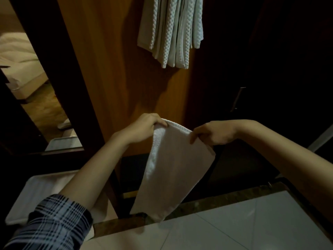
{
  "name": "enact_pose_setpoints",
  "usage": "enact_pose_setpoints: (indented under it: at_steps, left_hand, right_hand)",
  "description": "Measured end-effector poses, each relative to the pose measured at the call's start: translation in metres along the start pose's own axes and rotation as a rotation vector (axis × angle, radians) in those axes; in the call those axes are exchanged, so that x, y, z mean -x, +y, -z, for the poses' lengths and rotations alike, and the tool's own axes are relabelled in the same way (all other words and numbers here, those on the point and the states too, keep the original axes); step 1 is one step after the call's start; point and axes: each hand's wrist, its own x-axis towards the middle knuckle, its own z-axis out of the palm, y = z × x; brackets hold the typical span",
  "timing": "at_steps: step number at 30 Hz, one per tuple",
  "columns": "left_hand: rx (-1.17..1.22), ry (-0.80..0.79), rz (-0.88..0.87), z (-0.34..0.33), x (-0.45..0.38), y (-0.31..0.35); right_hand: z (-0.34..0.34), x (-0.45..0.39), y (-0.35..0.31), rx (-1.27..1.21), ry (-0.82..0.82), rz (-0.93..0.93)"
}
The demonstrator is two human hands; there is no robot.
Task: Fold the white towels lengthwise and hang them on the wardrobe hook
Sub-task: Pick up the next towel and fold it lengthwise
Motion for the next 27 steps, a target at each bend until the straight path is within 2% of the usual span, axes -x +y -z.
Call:
enact_pose_setpoints:
  at_steps: [2,6,9,12,14,16,19,23,25,27]
  left_hand:
    - [0.017,0.033,0.013,-0.002,0.002,0.003]
    - [0.027,0.106,0.045,-0.001,0.004,0.006]
    - [-0.007,0.142,0.006,0.002,0.005,0.007]
    - [0.116,0.308,-0.012,-0.001,0.007,0.009]
    - [0.357,0.456,0.045,-0.004,0.010,0.012]
    - [0.585,0.512,0.088,-0.006,0.013,0.015]
    - [0.843,0.494,0.058,-0.010,0.015,0.025]
    - [0.932,0.474,0.034,-0.006,0.010,0.040]
    - [0.894,0.424,0.013,-0.002,0.007,0.047]
    - [0.916,0.359,-0.009,-0.001,0.003,0.055]
  right_hand:
    - [-0.003,0.001,-0.005,0.121,0.037,0.017]
    - [-0.004,0.004,-0.012,0.445,0.358,0.164]
    - [-0.002,0.007,-0.015,0.564,0.531,0.247]
    - [-0.003,0.012,-0.016,0.493,0.628,0.371]
    - [-0.004,0.016,-0.017,0.367,0.647,0.428]
    - [-0.004,0.022,-0.019,0.180,0.641,0.488]
    - [-0.006,0.031,-0.024,0.025,0.691,0.551]
    - [-0.011,0.039,-0.031,0.071,0.812,0.651]
    - [-0.008,0.039,-0.034,0.226,0.920,0.611]
    - [-0.003,0.037,-0.029,0.446,1.048,0.490]
